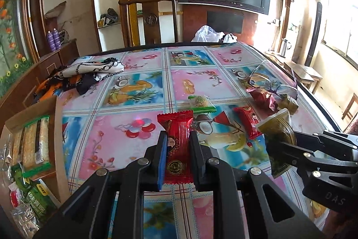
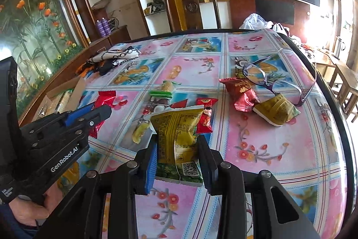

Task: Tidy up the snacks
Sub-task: 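Hold the red candy with left tool while right tool holds the peas bag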

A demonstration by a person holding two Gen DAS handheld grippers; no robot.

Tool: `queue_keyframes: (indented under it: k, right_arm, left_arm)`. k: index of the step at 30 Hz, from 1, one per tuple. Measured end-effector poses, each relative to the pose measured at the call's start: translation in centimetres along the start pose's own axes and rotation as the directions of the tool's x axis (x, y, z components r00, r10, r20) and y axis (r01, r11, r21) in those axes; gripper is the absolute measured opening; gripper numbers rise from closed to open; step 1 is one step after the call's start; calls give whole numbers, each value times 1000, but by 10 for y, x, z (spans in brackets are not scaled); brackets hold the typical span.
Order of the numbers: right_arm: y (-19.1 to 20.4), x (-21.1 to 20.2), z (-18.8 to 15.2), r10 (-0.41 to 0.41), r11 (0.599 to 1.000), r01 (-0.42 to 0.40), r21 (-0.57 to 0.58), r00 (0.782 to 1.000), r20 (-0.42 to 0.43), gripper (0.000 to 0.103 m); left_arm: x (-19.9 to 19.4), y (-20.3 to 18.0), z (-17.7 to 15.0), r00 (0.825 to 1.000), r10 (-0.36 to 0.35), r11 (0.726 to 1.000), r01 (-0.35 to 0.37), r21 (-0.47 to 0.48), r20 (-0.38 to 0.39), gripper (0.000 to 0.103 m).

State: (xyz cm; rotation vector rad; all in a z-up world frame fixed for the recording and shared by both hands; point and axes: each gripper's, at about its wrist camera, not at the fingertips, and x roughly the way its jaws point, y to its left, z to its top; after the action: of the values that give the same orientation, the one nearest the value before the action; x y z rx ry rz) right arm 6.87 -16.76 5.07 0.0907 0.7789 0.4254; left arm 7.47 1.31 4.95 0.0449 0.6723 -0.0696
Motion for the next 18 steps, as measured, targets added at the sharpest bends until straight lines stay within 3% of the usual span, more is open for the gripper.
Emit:
queue_keyframes:
  k: [18]
  right_arm:
    - [7, -9, 1, 25, 1000, -24, -19, 999, 41, 36]
  left_arm:
    - [-15, -13, 0, 990, 87, 992, -95, 79, 107, 18]
